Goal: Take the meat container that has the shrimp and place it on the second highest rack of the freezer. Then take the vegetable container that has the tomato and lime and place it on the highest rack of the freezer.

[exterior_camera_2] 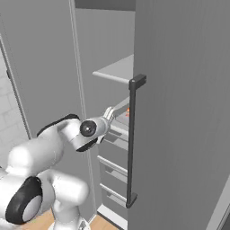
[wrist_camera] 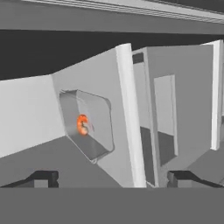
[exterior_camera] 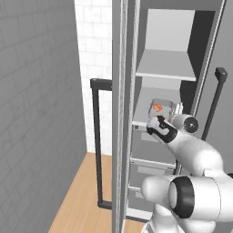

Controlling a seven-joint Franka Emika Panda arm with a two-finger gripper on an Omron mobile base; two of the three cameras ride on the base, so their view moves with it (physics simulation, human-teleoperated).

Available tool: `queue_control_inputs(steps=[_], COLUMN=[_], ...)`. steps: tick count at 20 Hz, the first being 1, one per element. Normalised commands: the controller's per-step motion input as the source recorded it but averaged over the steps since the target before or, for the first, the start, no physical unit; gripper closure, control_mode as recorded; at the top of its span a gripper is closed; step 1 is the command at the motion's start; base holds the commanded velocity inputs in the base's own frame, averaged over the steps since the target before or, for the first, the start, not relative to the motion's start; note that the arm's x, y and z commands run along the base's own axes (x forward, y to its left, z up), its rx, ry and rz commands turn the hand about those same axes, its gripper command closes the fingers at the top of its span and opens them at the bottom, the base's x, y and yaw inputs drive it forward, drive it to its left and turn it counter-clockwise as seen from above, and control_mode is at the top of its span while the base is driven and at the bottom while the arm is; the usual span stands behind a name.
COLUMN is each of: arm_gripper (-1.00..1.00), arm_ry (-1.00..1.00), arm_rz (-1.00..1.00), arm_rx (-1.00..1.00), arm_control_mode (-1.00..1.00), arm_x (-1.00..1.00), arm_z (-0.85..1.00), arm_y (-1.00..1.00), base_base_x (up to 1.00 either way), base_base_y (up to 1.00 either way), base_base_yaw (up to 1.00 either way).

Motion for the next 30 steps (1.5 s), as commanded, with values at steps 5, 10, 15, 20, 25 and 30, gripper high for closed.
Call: queue_control_inputs(steps=[5, 10, 15, 20, 25, 30], arm_gripper=[-1.00, -1.00, -1.00, -1.00, -1.00, -1.00], arm_ry=[-0.03, 0.03, 0.18, 0.27, 0.17, -0.01], arm_rz=[0.01, 0.00, 0.00, 0.04, 0.04, 0.08], arm_rx=[-0.11, -0.06, -0.05, -0.03, -0.03, -0.03], arm_control_mode=[-1.00, -1.00, -1.00, -1.00, -1.00, -1.00], arm_x=[-0.91, -0.88, -0.93, -0.80, -0.56, -0.56], arm_z=[1.00, 1.00, 1.00, 0.92, 0.25, -0.15], arm_y=[0.32, 0.07, 0.00, 0.09, 0.01, 0.14], base_base_x=[0.00, 0.00, 0.00, 0.00, 0.00, 0.00], base_base_y=[0.00, 0.00, 0.00, 0.00, 0.00, 0.00], base_base_yaw=[0.00, 0.00, 0.00, 0.00, 0.00, 0.00])
